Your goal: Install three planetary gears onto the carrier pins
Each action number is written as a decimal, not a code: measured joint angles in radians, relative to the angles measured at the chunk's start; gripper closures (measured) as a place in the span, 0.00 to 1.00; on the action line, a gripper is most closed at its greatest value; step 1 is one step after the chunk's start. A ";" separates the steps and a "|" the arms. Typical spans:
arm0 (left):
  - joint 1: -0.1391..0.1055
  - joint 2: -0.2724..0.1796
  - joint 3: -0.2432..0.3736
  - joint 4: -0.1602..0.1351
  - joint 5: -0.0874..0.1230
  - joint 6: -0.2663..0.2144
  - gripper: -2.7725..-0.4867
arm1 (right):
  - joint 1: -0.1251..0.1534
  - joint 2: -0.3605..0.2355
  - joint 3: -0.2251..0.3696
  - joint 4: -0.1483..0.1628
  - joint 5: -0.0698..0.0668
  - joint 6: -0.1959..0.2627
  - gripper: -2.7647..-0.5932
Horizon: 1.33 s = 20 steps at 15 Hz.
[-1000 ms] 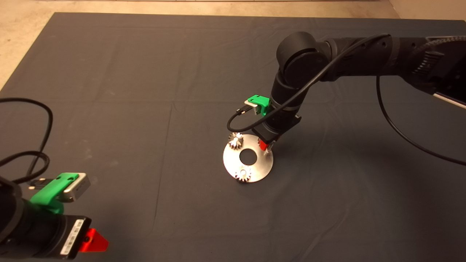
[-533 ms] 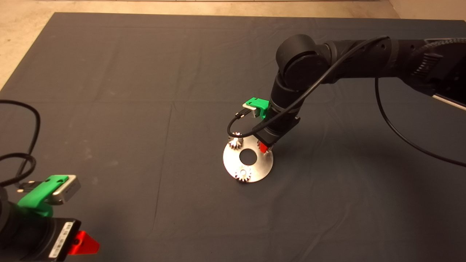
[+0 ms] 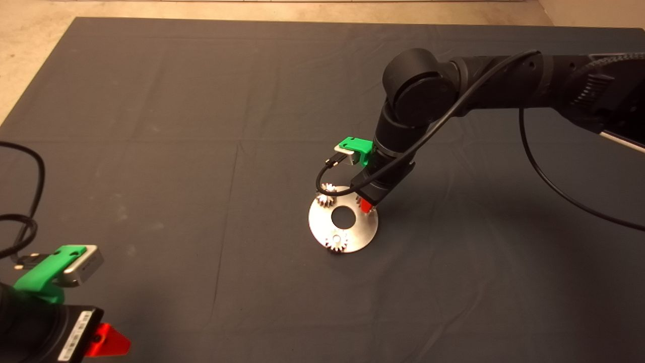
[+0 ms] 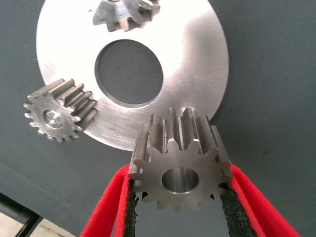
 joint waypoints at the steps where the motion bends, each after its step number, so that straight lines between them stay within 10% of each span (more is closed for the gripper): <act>1: 0.000 -0.003 0.000 0.000 0.000 0.001 0.19 | 0.000 -0.001 0.000 -0.003 -0.001 -0.007 0.80; 20: -0.002 -0.061 0.002 -0.003 0.000 0.062 0.19 | -0.010 -0.017 0.002 -0.023 0.001 -0.128 0.80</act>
